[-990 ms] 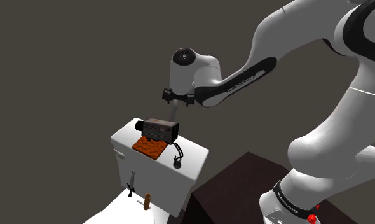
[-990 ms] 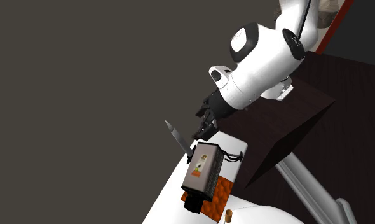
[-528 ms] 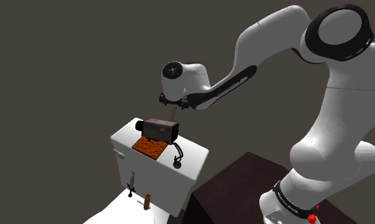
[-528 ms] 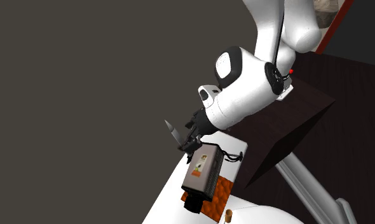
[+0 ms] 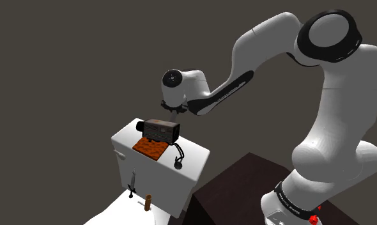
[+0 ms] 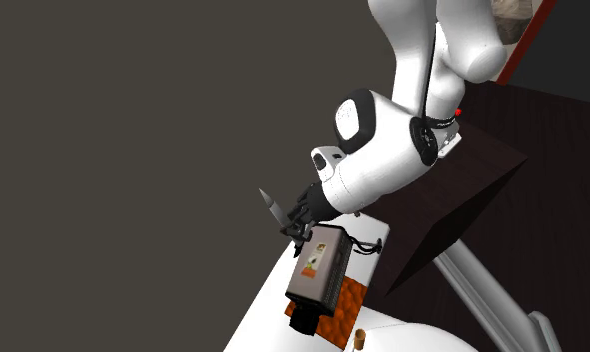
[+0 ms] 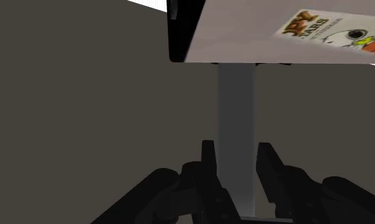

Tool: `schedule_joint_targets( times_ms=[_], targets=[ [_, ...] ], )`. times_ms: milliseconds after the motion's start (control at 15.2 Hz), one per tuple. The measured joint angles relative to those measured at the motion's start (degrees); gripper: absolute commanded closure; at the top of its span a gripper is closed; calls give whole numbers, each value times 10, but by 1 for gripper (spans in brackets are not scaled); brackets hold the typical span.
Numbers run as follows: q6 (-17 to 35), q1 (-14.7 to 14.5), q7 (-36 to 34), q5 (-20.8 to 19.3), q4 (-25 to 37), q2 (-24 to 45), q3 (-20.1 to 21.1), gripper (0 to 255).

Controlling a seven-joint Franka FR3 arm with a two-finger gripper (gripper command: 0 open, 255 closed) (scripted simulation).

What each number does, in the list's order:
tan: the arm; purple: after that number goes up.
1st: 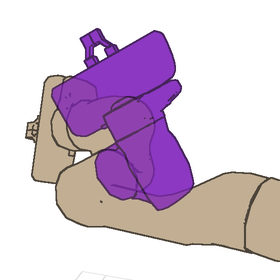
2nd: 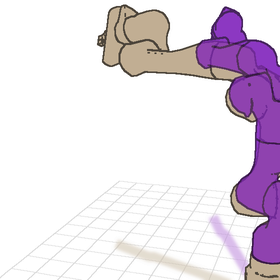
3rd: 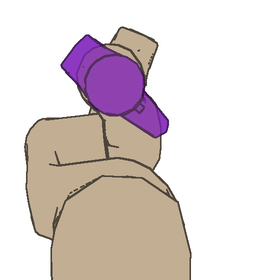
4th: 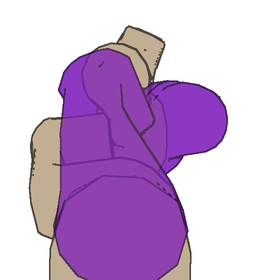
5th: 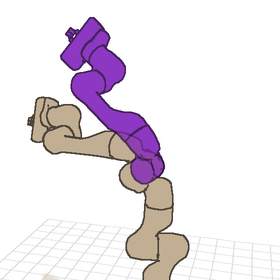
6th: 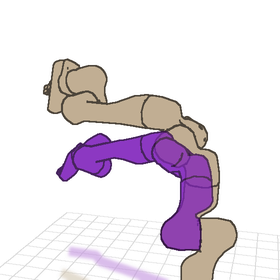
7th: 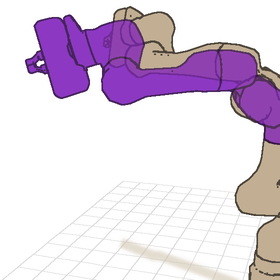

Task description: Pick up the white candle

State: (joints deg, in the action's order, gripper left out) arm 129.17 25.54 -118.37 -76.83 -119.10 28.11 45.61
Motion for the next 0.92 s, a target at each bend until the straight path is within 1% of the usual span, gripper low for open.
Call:
schedule_joint_targets(
  times_ms=[528,924],
  targets=[
    [0,0,-1,-1,0,0,0,255],
    [-2,16,30,36,-3,-30,18,255]
  ],
)
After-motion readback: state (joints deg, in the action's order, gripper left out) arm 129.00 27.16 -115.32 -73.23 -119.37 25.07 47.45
